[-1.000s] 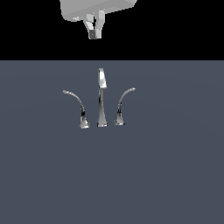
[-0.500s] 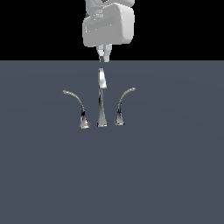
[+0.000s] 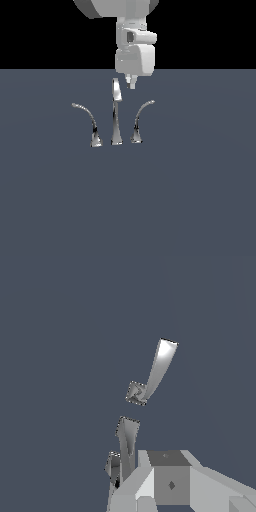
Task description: Turn on the faucet by rotating a designated handle.
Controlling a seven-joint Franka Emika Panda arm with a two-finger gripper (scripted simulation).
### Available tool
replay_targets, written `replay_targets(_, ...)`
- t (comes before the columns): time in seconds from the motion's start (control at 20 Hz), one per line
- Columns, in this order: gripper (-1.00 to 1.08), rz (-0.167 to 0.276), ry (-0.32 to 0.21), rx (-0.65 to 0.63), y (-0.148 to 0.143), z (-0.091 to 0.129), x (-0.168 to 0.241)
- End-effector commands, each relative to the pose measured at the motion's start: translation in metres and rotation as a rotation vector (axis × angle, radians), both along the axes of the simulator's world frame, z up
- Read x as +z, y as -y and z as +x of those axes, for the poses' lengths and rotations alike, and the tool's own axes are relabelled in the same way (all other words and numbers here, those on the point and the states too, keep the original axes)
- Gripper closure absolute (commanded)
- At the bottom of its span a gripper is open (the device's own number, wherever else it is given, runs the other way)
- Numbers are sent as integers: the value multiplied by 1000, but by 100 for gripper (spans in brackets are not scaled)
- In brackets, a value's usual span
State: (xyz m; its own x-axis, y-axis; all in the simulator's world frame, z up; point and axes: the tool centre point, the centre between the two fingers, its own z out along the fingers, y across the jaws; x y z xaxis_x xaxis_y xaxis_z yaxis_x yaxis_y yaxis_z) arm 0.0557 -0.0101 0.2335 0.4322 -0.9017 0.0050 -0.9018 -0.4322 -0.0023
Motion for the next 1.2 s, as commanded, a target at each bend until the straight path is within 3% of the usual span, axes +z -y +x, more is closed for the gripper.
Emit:
replay_targets(0.0,108,-1,0,-63,12,15,-15)
replay_targets(0.55,108,2,-3,-251,52,54,-57)
replay_targets(1.15,108,4,-4,-286,60,61,-64)
